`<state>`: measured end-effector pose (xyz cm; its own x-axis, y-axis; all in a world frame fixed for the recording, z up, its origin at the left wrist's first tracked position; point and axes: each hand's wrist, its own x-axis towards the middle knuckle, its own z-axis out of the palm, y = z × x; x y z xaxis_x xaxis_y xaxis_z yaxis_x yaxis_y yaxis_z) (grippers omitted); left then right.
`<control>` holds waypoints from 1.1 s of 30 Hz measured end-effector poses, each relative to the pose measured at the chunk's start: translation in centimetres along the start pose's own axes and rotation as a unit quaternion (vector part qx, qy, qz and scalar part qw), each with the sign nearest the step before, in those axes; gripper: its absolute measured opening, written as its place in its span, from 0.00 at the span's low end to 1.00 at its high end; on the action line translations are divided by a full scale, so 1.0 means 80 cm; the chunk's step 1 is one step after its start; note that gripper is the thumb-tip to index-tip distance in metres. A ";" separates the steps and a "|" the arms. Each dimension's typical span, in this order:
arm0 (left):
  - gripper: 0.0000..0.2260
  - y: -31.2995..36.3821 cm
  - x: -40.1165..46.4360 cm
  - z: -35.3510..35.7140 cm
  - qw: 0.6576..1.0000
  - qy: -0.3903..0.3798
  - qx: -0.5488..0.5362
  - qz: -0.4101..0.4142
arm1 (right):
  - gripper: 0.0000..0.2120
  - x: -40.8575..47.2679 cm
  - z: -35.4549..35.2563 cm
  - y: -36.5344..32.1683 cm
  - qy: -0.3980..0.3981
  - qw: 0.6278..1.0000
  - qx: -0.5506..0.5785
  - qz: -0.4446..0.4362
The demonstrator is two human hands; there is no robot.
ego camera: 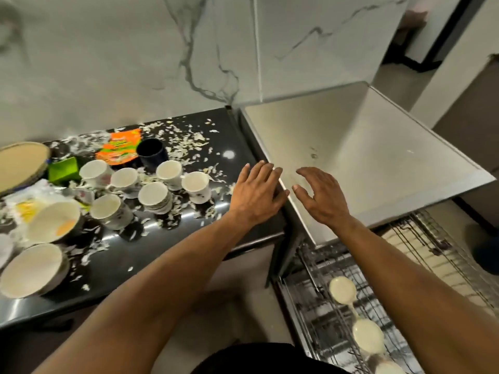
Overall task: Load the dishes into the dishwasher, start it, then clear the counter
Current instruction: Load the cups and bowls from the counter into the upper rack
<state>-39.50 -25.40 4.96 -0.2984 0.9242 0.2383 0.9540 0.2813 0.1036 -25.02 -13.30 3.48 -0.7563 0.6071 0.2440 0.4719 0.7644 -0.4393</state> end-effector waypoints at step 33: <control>0.34 -0.338 -0.032 -0.029 0.936 0.035 0.001 -0.350 | 0.33 0.305 0.217 -0.232 -0.221 0.936 0.213 -0.172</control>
<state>-64.63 -36.00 3.80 -0.8516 0.4942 0.1749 0.5240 0.8120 0.2570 -60.13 -16.44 2.58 -0.9883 0.1198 0.0942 0.0137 0.6859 -0.7276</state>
